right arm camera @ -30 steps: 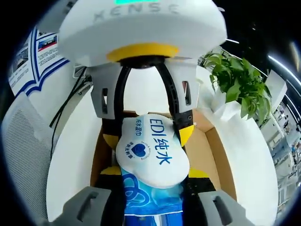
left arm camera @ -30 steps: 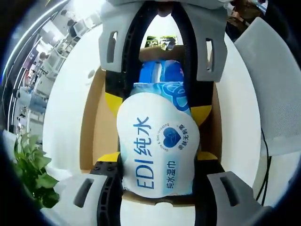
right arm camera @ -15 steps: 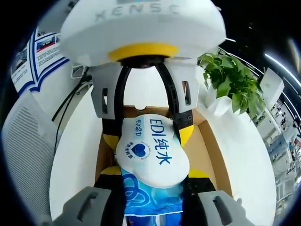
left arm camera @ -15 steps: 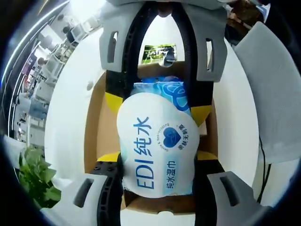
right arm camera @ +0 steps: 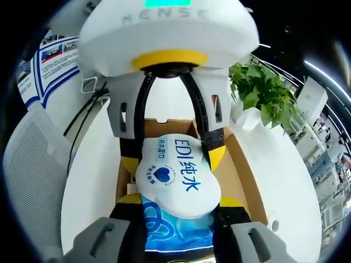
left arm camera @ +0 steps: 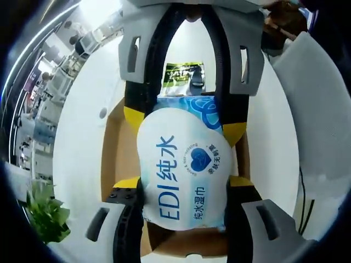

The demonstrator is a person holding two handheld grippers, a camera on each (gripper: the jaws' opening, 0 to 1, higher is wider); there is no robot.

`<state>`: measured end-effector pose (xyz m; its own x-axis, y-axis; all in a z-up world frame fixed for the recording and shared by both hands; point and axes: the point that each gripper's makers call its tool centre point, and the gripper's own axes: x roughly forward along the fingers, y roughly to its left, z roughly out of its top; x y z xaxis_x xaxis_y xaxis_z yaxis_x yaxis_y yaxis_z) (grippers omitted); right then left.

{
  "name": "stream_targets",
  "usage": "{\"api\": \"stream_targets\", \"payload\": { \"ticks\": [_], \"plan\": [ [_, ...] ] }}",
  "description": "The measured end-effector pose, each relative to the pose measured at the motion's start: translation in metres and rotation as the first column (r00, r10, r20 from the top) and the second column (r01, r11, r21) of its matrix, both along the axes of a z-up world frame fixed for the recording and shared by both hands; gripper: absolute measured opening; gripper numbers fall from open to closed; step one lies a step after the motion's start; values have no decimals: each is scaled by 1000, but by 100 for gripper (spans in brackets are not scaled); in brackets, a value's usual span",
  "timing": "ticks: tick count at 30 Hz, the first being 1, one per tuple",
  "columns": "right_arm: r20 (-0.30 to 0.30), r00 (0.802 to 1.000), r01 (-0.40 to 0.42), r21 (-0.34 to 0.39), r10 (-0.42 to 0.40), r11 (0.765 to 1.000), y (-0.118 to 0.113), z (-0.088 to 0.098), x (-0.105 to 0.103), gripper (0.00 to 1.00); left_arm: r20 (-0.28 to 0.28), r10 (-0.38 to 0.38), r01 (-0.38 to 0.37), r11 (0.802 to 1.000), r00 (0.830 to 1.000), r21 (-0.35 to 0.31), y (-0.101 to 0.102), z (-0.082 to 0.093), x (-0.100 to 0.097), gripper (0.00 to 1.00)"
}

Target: Operate the shoe box by opening the lid, removing the specified soft item, and placing it in the target area until the item is outside and the box remains undamaged.

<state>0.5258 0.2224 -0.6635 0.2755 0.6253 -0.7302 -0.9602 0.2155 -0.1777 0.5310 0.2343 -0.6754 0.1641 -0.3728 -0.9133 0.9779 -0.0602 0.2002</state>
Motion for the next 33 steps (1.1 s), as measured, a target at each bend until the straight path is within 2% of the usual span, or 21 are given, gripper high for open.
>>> {"api": "stream_targets", "payload": {
  "ticks": [15, 33],
  "plan": [
    [15, 999, 49, 4, -49, 999, -50, 7, -5, 43, 14, -46, 46, 999, 999, -16, -49, 7, -4, 59],
    [24, 994, 103, 7, -103, 995, -104, 8, -4, 43, 14, -104, 105, 994, 994, -32, -106, 8, -3, 59]
  ]
}}
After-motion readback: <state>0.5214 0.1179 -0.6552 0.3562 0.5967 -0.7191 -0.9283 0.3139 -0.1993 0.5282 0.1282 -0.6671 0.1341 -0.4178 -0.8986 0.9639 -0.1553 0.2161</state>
